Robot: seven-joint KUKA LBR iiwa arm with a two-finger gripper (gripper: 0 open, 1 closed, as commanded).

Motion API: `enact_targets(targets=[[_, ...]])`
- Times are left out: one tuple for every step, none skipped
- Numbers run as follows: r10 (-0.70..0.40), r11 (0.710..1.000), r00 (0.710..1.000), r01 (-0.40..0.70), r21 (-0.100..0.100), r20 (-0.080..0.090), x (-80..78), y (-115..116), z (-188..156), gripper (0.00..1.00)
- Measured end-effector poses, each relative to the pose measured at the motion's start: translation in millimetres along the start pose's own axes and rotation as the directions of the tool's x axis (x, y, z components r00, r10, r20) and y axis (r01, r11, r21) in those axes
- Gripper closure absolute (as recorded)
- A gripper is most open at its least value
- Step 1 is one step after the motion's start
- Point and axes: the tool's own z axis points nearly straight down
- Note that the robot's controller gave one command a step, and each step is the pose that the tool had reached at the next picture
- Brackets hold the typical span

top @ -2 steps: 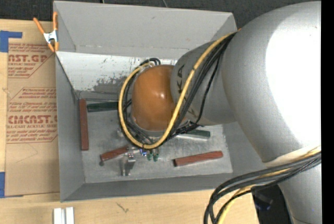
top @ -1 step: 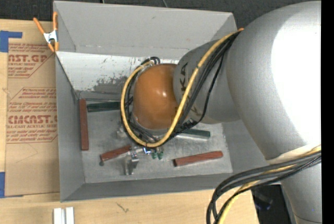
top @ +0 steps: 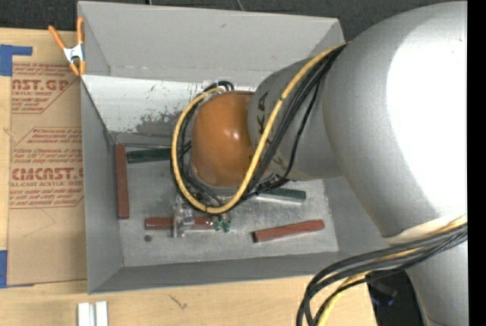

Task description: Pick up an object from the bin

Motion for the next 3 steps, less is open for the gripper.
enact_targets(targets=[[0.0, 1.0, 1.0, 0.0, 0.0, 0.0, 0.0, 0, 0, 1.0], [0.0, 1.0, 1.0, 0.0, 0.003, -0.011, 3.1, -1, -10, 1.0], [0.0, 1.0, 1.0, 0.0, 0.003, -0.009, 1.7, 0, -32, 1.0]])
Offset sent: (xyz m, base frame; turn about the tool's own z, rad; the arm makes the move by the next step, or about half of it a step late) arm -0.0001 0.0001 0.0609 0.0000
